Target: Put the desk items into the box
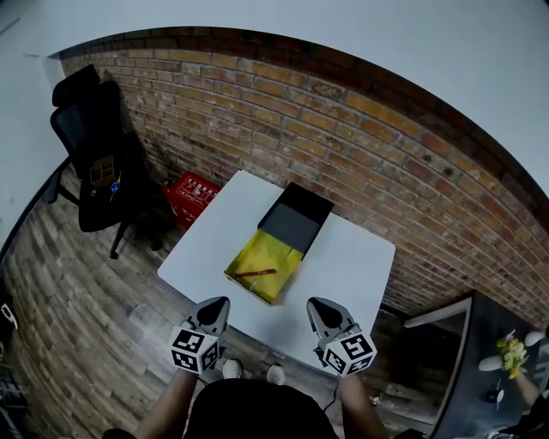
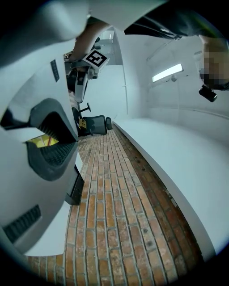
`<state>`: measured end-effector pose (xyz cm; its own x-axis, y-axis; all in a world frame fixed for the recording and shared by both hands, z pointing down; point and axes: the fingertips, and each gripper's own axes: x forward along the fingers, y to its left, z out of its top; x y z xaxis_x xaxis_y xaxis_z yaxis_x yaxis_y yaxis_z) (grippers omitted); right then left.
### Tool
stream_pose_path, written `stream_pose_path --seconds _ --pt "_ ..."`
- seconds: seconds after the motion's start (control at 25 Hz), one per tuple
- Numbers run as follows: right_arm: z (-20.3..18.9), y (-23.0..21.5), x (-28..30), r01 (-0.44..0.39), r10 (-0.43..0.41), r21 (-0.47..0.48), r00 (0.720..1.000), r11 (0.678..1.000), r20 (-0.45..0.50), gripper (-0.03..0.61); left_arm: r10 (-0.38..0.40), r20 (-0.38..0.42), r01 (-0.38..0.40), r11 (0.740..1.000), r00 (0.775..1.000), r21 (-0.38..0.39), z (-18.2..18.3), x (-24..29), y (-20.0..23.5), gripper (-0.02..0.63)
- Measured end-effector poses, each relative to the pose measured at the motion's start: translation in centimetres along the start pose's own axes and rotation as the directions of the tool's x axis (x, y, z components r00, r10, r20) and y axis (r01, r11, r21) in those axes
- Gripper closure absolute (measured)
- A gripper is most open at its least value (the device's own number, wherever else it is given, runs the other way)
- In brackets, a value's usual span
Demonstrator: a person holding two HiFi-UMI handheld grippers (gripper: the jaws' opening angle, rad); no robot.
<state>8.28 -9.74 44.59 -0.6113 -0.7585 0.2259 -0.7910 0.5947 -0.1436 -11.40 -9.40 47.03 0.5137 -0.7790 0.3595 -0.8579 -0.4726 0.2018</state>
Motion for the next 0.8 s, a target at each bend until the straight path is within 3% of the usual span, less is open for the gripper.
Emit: stream_pose_path --seconds 0.4,0.8 --pt "-1.0 -0.4 -0.8 0.097 -0.097 0.046 0.995 0.994 -0.002 0.557 -0.039 0.028 0.039 0.999 0.999 -0.01 1.3 -0.1 2.3 0.6" --pt "-0.3 -0.1 -0.8 0.116 -0.117 0.048 0.993 0.992 0.017 0.557 -0.054 0.017 0.054 0.999 0.998 -0.002 1.0 -0.1 2.9 0.6"
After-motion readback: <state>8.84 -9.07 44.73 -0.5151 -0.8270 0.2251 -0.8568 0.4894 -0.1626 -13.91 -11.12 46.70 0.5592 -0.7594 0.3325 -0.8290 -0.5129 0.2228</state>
